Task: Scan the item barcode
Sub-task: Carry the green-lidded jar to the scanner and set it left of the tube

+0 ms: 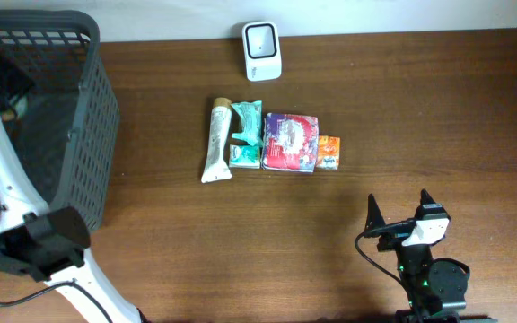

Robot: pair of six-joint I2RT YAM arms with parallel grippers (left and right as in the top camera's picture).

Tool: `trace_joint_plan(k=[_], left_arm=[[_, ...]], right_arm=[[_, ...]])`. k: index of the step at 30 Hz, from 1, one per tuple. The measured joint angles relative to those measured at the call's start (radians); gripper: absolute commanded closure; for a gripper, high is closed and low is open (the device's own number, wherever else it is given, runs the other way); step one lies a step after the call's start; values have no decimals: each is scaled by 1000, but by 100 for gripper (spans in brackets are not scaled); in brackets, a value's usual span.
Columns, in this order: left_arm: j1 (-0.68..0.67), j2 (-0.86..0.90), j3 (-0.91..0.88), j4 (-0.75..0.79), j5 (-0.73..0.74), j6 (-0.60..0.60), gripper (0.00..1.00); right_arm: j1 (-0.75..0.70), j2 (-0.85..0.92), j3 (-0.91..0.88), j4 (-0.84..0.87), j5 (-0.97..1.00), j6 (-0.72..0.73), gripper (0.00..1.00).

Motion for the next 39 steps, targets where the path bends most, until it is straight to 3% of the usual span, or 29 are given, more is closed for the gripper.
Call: trace_joint_plan(k=[3, 6, 10, 14, 25, 39], left_arm=[[-109, -2, 291, -89, 16, -1, 33], [-222, -3, 431, -105, 55, -1, 32], [-426, -1, 444, -84, 137, 33, 32], [-588, 37, 399, -73, 111, 59, 32], [-681, 336, 177, 11, 0, 113, 33], [-622, 551, 145, 21, -24, 108, 31]], right_arm=[[0, 0, 0, 0, 0, 0, 2], [0, 0, 0, 0, 0, 1, 1], [0, 0, 0, 0, 0, 0, 2], [0, 0, 0, 0, 0, 0, 2], [0, 0, 0, 0, 0, 0, 1], [0, 0, 0, 0, 0, 0, 1]])
